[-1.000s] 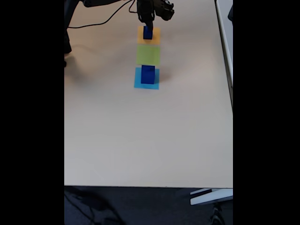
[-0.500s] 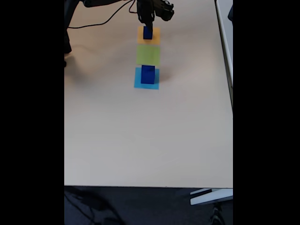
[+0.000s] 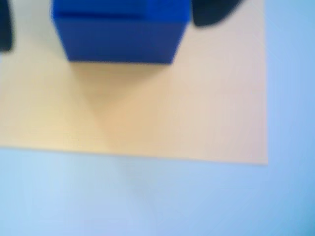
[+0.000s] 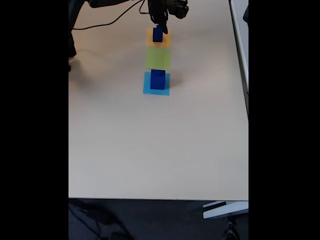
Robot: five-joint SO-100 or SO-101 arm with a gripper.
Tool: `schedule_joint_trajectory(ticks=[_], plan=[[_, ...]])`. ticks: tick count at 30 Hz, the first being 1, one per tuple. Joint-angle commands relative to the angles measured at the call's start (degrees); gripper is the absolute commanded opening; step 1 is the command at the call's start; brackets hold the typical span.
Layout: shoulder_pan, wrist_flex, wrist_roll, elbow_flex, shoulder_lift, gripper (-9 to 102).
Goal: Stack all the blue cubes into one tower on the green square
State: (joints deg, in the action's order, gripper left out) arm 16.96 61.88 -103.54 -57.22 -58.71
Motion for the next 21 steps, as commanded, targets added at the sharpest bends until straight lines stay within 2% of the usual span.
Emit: schedule_joint_trajectory(ticks=[1,12,21], plan=[[-1.3,-1.7,1.8,4.4,-4.3,13],[-3.8,-1.8,5.4,3.7,-6.9,0],[-6.2,-1.4,9.5,1.4,-9.0,0]])
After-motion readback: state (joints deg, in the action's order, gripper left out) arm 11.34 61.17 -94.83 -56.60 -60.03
